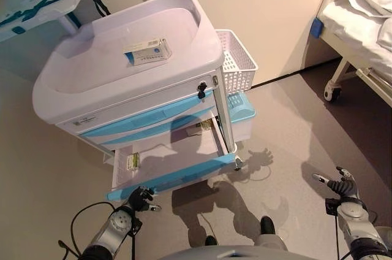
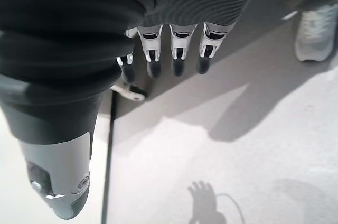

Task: Open the drawer and pick up the medicine

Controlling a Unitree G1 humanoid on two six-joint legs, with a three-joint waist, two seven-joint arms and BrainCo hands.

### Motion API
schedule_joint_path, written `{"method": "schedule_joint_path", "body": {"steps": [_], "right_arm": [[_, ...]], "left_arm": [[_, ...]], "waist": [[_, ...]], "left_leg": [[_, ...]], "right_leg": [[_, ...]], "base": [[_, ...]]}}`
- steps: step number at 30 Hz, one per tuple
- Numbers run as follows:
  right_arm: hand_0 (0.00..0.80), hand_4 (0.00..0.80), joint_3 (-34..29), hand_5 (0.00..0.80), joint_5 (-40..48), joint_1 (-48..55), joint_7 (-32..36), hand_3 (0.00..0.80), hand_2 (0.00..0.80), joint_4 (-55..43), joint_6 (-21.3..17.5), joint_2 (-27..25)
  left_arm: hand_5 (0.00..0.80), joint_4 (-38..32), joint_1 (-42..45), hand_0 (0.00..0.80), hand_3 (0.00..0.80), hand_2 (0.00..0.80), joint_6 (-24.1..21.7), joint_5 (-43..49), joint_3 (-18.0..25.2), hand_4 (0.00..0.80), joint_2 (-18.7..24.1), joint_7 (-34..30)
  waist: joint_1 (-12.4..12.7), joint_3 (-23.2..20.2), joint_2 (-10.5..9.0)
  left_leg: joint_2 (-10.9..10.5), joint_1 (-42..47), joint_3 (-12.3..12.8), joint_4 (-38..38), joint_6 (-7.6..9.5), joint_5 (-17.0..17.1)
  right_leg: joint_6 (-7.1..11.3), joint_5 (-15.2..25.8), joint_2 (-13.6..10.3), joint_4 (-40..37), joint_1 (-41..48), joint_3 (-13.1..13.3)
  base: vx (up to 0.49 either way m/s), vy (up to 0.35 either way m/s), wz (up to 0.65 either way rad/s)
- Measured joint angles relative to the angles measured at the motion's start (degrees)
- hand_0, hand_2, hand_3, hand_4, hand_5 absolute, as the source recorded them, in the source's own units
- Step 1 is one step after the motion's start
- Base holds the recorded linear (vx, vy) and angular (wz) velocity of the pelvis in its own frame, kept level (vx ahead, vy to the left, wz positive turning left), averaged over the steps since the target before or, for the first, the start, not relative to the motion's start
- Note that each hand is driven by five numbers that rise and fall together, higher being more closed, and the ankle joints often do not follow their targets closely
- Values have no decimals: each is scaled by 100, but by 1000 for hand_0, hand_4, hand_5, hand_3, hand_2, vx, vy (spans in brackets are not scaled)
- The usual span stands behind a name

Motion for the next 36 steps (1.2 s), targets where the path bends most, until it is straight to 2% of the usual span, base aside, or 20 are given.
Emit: {"method": "schedule_joint_path", "body": {"steps": [5,8,14,19,36], "right_arm": [[0,0,4,0,197,-4,175,0,0,161,-92,16],[0,0,5,0,421,-46,301,0,0,467,-140,55],[0,0,12,0,709,-413,415,0,0,1711,-159,239],[0,0,12,0,750,-555,601,0,0,2634,-111,265],[0,0,50,0,720,-566,825,0,0,3082,-71,348]], "left_arm": [[0,-6,-283,0,0,0,-11,-1,-3,0,42,1],[0,-72,-420,0,0,0,-33,-1,-11,0,192,4],[0,-51,-857,0,0,0,-39,-2,-153,0,274,68],[0,-55,-1192,0,0,0,-39,-2,-249,0,274,69],[0,-417,-1489,0,0,0,-62,1,-265,0,326,86]], "waist": [[-102,255,-89],[-94,420,-215],[-94,705,-412],[-101,715,-413],[-123,707,-319]], "left_leg": [[-25,-119,34,3,15,16],[-36,-214,163,4,21,36],[-51,-282,220,5,31,48],[-48,-282,239,2,33,44],[-54,-279,241,0,35,44]], "right_leg": [[8,53,-11,4,-142,24],[-1,111,-6,24,-303,152],[-16,155,-21,30,-398,182],[-16,154,-24,24,-396,182],[-15,157,-31,4,-399,185]], "base": [[-48,-4,-5],[-57,-3,-19],[-19,-4,-5],[0,0,0],[0,0,0]]}}
